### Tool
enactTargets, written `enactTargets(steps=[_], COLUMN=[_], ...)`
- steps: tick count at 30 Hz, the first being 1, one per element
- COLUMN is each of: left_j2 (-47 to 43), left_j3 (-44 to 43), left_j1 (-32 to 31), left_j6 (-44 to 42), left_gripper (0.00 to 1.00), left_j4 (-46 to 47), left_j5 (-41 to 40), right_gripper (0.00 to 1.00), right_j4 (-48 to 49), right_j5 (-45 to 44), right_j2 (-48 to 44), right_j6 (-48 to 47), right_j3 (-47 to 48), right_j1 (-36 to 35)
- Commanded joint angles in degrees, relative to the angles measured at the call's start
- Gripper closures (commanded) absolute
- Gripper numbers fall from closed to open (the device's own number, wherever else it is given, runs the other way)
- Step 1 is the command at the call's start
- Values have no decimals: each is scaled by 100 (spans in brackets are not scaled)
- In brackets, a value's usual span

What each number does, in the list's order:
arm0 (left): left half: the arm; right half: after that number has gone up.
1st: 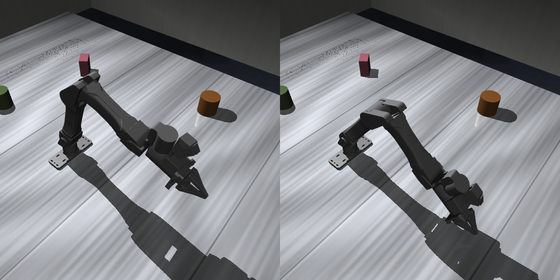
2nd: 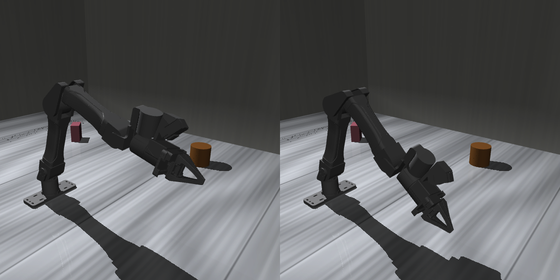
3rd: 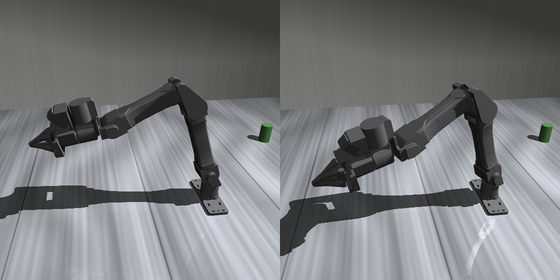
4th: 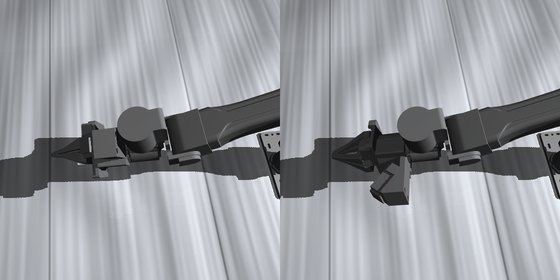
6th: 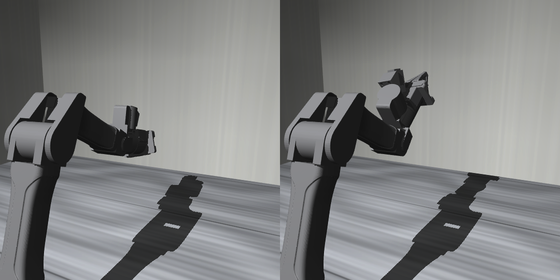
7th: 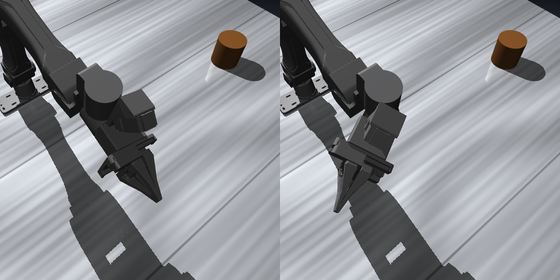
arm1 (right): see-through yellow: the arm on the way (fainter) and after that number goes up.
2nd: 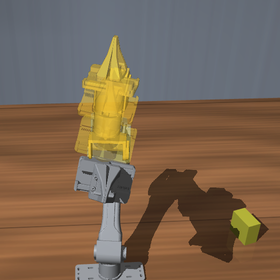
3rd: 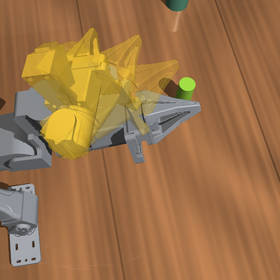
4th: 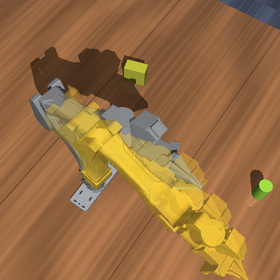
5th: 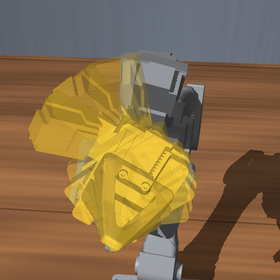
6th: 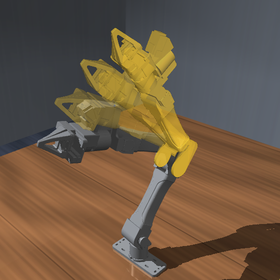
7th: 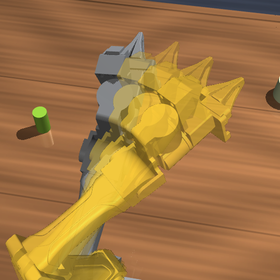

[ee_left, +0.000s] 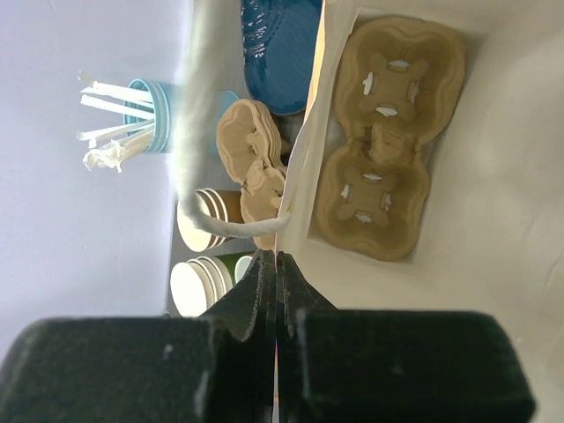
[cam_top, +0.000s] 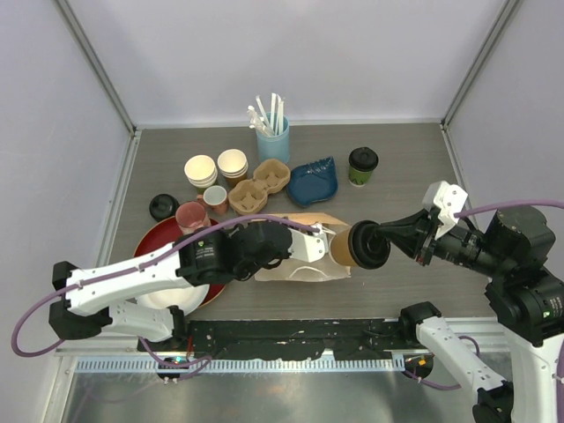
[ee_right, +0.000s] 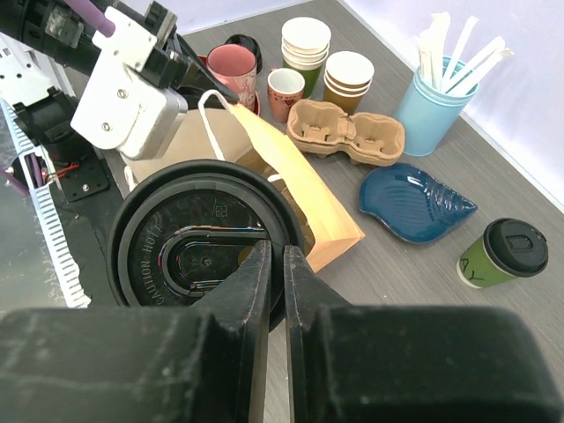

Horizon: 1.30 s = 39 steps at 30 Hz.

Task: Pack the takeout coffee

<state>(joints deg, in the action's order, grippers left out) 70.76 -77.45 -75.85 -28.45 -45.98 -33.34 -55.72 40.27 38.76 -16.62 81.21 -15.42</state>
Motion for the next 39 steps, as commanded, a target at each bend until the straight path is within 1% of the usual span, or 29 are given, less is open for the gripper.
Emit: enactTargets(steps=[1, 4, 8, 14, 16, 17, 18, 19, 20, 22, 25, 28, 29, 31, 32, 35, 39], left_j2=[-317, -405, -423, -362, -326, -335, -370, -405, -510, -563, -642, -722, -739, -774, -774, -757, -687], left_j3=[202, 432, 485, 371, 310, 336, 405, 667, 809, 889, 1117, 1381, 1425, 1505, 1513, 1418, 1294], left_j1=[-166, -245, -263, -263, -386, -430, -474, -474, -474, -509, -553, -571, -571, -571, -571, -553, -466], left_j6=[181, 427, 831, 903, 553, 203, -688, -1254, -1625, -1857, -1726, -1349, -930, -515, -252, -13, 286], left_gripper=[100, 100, 100, 100, 100, 100, 100, 100, 100, 100, 100, 100, 100, 100, 100, 100, 100], left_j4=[378, 440, 265, 335, 457, 571, 1173, 1709, 2646, 2761, 2734, 2638, 2403, 2147, 1998, 1838, 1645], left_j5=[-243, -287, -120, -58, -260, -347, -809, -1049, -1243, -1254, -1298, -1254, -1167, -1043, -964, -876, -744], right_gripper=[99, 99, 99, 99, 99, 99, 99, 99, 99, 99, 99, 99, 99, 99, 99, 99, 99], right_j4=[307, 527, 633, 835, 818, 844, 879, 983, 1019, 1081, 1081, 1134, 1177, 1257, 1248, 1275, 1371], right_j5=[252, 385, 411, 561, 368, 254, 192, 200, 218, 244, 253, 218, 218, 262, 279, 280, 323], right_j2=[-158, -351, -659, -739, -756, -774, -774, -756, -730, -625, -624, -799, -878, -1028, -1055, -1099, -1151], right_j6=[88, 282, 423, 687, 547, 520, 511, 528, 572, 625, 704, 862, 923, 1055, 1073, 1126, 1056], right_j3=[-254, -641, -1010, -1300, -1257, -1231, -1196, -1152, -1056, -854, -756, -1000, -1080, -1264, -1292, -1353, -1703], right_j1=[-31, -31, -22, -31, -49, -49, -49, -49, -49, -49, -58, -58, -49, -14, 12, 48, 39])
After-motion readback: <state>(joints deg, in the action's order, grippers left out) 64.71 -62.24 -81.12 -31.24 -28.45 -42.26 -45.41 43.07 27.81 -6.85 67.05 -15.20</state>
